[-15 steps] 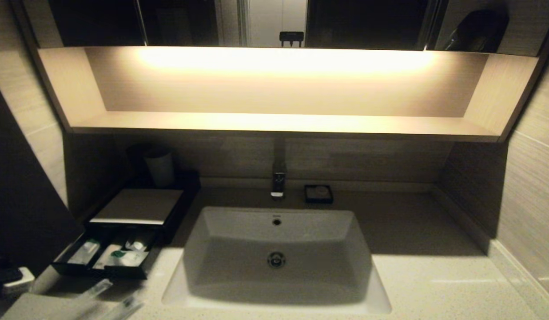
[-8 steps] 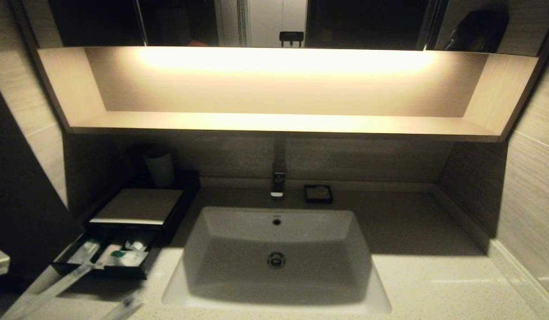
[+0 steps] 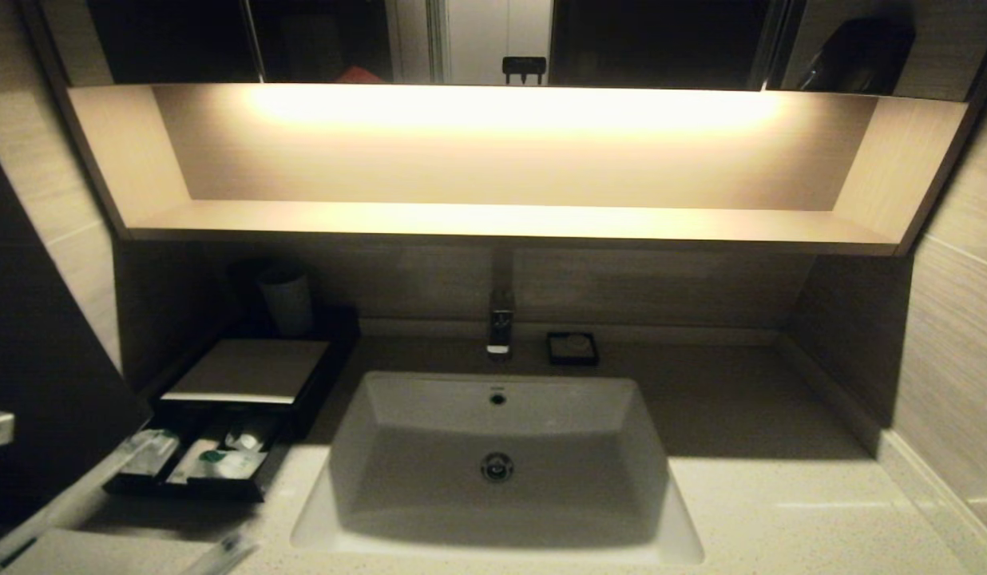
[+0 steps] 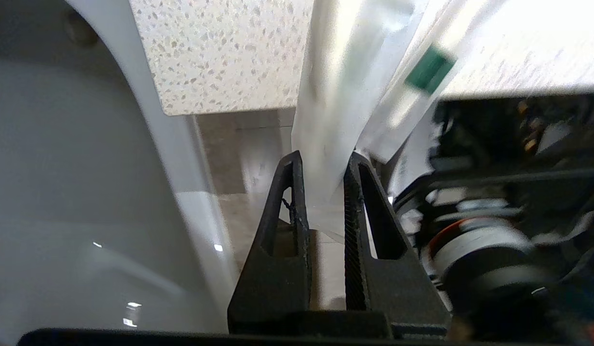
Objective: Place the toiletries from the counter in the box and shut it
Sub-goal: Pick up the bathroom toiletry
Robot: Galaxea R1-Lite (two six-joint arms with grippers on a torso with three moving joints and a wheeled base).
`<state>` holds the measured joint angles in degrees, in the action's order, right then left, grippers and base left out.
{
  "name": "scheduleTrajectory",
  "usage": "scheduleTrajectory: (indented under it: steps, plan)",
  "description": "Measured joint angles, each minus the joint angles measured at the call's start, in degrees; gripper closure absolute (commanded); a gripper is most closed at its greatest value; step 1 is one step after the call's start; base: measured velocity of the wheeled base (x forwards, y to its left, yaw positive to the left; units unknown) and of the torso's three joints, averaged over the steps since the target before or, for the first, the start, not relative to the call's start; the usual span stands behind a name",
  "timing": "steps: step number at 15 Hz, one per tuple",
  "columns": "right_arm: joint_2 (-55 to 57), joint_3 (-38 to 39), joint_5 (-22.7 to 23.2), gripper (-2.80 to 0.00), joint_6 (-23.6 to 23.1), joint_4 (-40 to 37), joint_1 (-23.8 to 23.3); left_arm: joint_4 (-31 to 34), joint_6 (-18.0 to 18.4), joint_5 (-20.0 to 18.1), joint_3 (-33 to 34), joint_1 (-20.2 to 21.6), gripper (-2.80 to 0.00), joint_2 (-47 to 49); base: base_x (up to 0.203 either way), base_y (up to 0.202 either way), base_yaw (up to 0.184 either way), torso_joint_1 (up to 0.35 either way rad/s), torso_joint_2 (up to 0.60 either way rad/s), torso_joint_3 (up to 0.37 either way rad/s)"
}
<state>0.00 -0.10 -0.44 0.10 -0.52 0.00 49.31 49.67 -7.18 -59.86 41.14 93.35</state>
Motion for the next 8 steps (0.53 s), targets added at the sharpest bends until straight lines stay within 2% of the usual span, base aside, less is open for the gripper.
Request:
scheduleTrajectory:
  steps: [2,5,8]
  plan:
    - [0.0,0.0,0.0,0.0,0.0,0.0,0.0,0.1,-3.8,0.4,-0.7,-1.8,0.0,0.5,0.0,0.0,0.0,0.0,0.0,0.0]
    - [0.0,0.0,0.0,0.0,0.0,0.0,0.0,0.8,-4.7,0.5,-2.7,-2.7,0.0,1.8,0.0,0.0,0.0,0.0,0.0,0.0]
    - [0.0,0.0,0.0,0.0,0.0,0.0,0.0,2.8,-9.5,0.5,-4.7,-2.8,0.0,2.8,0.0,0.0,0.0,0.0,0.0,0.0]
